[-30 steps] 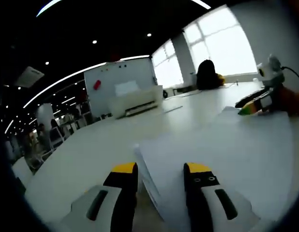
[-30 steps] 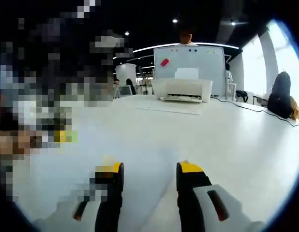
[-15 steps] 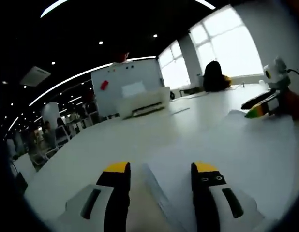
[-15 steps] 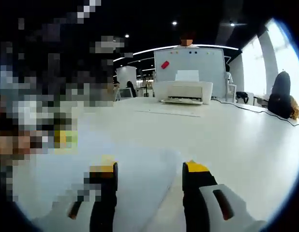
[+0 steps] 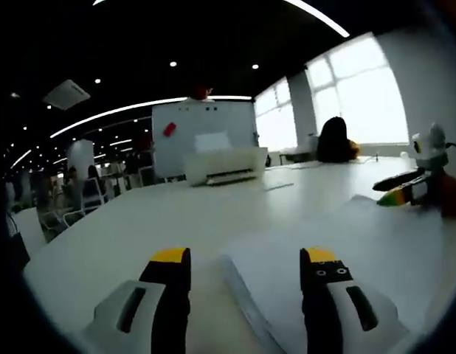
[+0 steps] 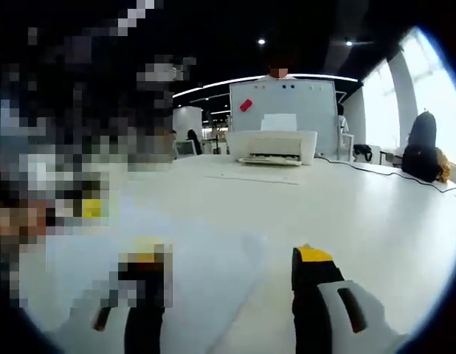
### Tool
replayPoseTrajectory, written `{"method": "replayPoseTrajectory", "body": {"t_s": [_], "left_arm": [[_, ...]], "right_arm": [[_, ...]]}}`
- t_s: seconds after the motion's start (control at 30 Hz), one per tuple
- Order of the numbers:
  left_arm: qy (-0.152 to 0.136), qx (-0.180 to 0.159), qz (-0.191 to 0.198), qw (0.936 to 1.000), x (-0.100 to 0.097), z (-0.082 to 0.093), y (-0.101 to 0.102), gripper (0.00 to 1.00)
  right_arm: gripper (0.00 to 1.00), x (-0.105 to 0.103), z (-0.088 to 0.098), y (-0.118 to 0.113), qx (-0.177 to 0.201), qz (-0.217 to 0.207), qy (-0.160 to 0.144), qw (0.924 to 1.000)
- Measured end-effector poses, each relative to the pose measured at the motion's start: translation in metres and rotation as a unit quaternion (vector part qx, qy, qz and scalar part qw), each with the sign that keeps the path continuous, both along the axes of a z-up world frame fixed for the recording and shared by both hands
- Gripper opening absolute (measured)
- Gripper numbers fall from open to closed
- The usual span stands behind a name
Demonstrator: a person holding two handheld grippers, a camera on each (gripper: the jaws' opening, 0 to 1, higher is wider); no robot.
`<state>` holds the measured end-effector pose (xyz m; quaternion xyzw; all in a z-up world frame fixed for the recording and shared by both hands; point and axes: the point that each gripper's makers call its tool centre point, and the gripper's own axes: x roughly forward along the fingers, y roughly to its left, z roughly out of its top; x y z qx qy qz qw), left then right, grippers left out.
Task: Organize the stack of printing papers by aligning and flattening the scattered papers on the table
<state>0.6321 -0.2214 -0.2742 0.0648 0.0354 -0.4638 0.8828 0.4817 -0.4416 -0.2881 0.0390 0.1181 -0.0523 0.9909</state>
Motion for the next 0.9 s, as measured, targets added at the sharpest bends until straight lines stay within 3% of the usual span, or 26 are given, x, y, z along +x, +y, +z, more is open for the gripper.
{"method": "replayPoseTrajectory", "body": {"t_s": [0.1,0.2,0.33,0.53,0.9], "left_arm": [[0.022,-0.008,-0.015,0.9996,-0.006,-0.003,-0.002,0.69],[0.031,-0.015,-0.016,0.9993,-0.009,-0.002,0.002,0.76],[0.024,-0.035,-0.004,0.9991,-0.009,0.007,0.013,0.79],[0.038,-0.054,-0.001,0.9978,-0.011,0.011,0.022,0.86],[0.048,-0.051,0.004,0.9976,-0.023,0.011,0.037,0.93]], "right_arm": [[0.82,0.0,0.013,0.009,0.03,0.014,-0.042,0.9986],[0.85,-0.005,0.015,0.011,0.028,0.012,-0.045,0.9985],[0.87,-0.009,0.015,0.009,0.034,0.008,-0.044,0.9984],[0.89,-0.021,0.014,0.008,0.033,0.0,-0.04,0.9987],[0.9,-0.042,0.019,0.024,0.036,0.014,-0.043,0.9983]]}}
